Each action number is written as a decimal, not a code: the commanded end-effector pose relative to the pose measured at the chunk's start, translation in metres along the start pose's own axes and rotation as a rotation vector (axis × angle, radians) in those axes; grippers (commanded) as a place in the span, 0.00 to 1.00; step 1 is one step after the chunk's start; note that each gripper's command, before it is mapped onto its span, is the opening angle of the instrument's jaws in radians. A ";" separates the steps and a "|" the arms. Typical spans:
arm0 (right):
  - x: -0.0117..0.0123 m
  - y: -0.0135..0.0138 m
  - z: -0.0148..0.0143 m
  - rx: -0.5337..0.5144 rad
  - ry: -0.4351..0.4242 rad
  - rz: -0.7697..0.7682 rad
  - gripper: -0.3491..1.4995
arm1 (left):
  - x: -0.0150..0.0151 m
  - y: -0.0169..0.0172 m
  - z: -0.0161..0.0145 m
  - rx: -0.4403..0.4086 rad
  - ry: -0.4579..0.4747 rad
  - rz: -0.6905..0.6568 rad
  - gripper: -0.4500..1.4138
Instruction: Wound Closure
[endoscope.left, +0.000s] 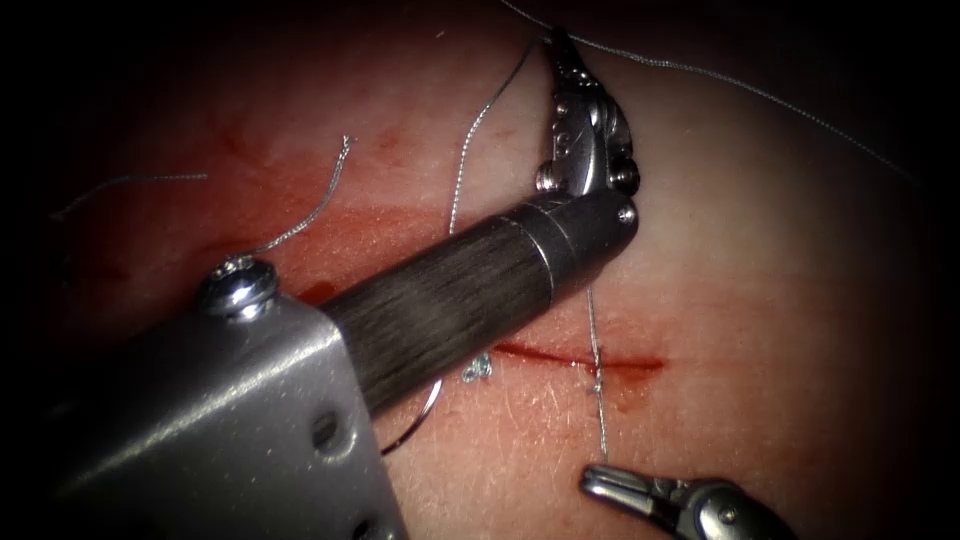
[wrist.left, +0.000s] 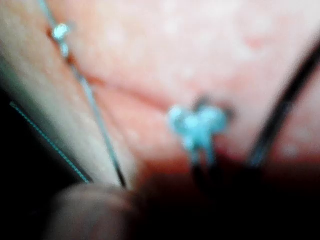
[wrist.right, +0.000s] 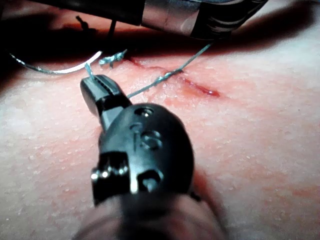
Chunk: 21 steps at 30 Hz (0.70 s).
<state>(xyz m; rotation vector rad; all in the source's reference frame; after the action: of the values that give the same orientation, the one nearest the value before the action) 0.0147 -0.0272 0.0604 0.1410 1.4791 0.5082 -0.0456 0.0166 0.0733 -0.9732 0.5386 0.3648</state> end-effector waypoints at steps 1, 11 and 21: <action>0.0003 0.0002 0.0005 0.006 0.004 -0.007 0.00 | 0.0007 0.0019 0.0008 -0.016 0.008 -0.009 0.00; -0.0004 -0.0011 0.0004 0.043 0.005 -0.016 0.00 | 0.0024 0.0039 0.0017 -0.031 0.057 -0.018 0.00; -0.0006 -0.0016 0.0004 0.055 0.008 -0.007 0.00 | 0.0025 0.0039 0.0017 -0.027 0.081 -0.019 0.00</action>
<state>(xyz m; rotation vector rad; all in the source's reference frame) 0.0149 -0.0296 0.0606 0.1827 1.4964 0.4644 -0.0447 0.0190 0.0708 -1.0152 0.5999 0.3230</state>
